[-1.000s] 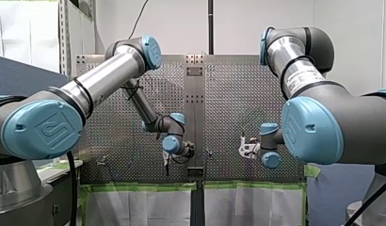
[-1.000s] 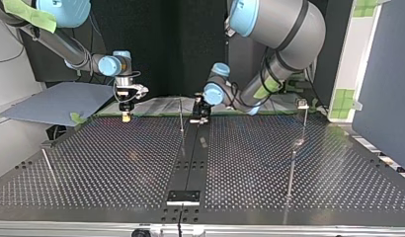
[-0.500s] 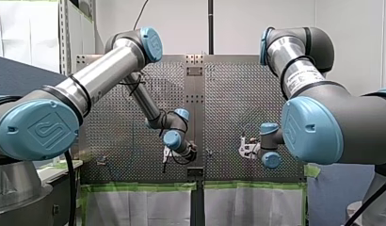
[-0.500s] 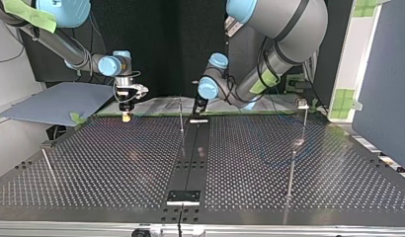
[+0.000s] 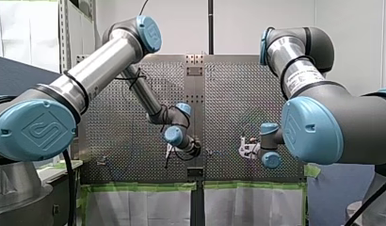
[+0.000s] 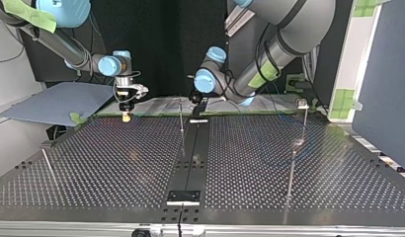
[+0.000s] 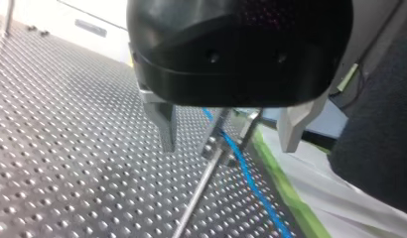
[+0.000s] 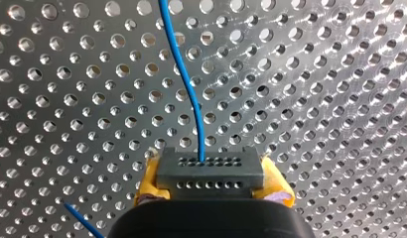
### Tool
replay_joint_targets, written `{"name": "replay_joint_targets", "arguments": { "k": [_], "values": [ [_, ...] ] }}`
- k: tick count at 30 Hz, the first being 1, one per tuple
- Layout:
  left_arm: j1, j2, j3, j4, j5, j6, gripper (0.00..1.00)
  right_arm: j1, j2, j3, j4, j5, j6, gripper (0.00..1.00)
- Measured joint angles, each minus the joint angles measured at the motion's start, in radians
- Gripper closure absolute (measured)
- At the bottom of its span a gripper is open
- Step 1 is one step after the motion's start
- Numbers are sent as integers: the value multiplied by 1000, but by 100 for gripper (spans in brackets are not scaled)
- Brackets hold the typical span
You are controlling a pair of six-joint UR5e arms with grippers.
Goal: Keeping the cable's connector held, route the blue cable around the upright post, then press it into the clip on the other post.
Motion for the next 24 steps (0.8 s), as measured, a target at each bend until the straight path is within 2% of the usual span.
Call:
{"name": "replay_joint_targets", "arguments": {
  "k": [13,24],
  "values": [
    [-22,4,-1,-43,-6,3,0,-1,0,-1,0,0,5,100],
    [-27,4,-1,-47,-4,-8,0,0,0,-1,0,0,6,100]
  ]
}}
